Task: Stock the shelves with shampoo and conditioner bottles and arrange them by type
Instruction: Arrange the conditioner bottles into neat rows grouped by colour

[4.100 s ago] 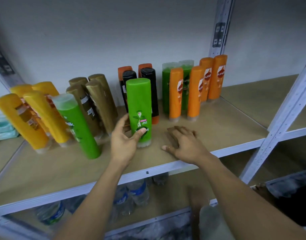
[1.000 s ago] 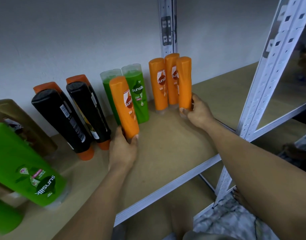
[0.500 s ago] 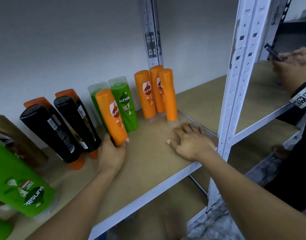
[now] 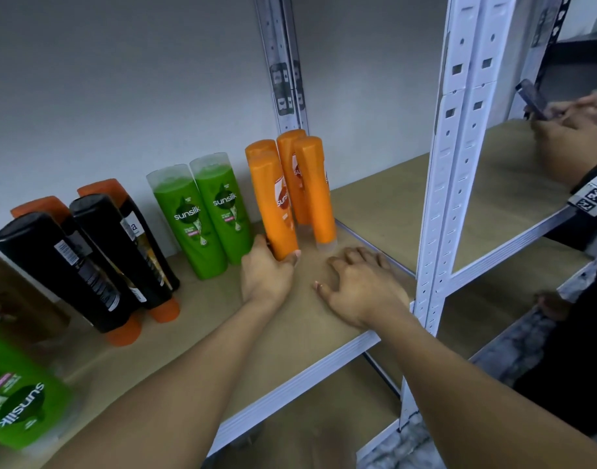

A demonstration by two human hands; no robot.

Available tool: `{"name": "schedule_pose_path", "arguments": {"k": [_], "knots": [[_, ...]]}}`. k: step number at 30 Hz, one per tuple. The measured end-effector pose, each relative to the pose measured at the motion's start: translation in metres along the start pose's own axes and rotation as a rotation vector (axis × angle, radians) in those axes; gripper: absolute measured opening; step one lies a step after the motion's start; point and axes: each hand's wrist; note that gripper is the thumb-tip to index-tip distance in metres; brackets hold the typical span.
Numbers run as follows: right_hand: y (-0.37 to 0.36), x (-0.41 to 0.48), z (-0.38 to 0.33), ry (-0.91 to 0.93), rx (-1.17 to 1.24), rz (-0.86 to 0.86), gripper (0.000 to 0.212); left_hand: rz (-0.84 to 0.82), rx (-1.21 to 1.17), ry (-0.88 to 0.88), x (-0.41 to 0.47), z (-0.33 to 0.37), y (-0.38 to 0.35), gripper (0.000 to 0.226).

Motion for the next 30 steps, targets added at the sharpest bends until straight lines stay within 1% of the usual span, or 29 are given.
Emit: {"name": "schedule_pose_path", "arguments": {"k": [6, 10, 13, 17, 20, 22, 26, 30], "knots": [[0.0, 0.002, 0.002, 0.016, 0.01, 0.001, 0.07, 0.025, 0.007, 0.029, 0.017, 0.005, -0.018, 0.049], [0.0, 0.002, 0.002, 0.016, 0.006, -0.002, 0.069, 0.05, 0.062, 0.044, 0.019, 0.004, -0.023, 0.049], [0.0, 0.001, 0.002, 0.02, 0.015, -0.005, 0.068, 0.034, 0.099, 0.05, 0.019, 0.001, -0.022, 0.051], [0.001, 0.0, 0.001, 0.021, 0.018, -0.003, 0.067, -0.075, 0.131, 0.015, 0.011, -0.01, -0.018, 0.054], [0.002, -0.001, 0.001, 0.019, 0.014, 0.001, 0.066, -0.173, 0.186, 0.012, -0.008, -0.017, -0.011, 0.062], [0.002, -0.001, 0.001, 0.015, 0.012, 0.001, 0.066, -0.216, 0.24, 0.002, -0.027, -0.022, -0.001, 0.062], [0.003, -0.004, -0.002, 0.006, 0.006, -0.015, 0.065, -0.313, 0.307, -0.095, -0.076, -0.035, 0.039, 0.065], [0.003, -0.015, -0.017, -0.008, -0.024, -0.032, 0.057, -0.395, 0.334, -0.2, -0.128, -0.055, 0.094, 0.057]]}}
Point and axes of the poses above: each hand's wrist, its own x-axis towards the middle knuckle, its own y-axis out of the back of the hand, z = x × y, and after that the axes turned 11 degrees about -z, right-handed
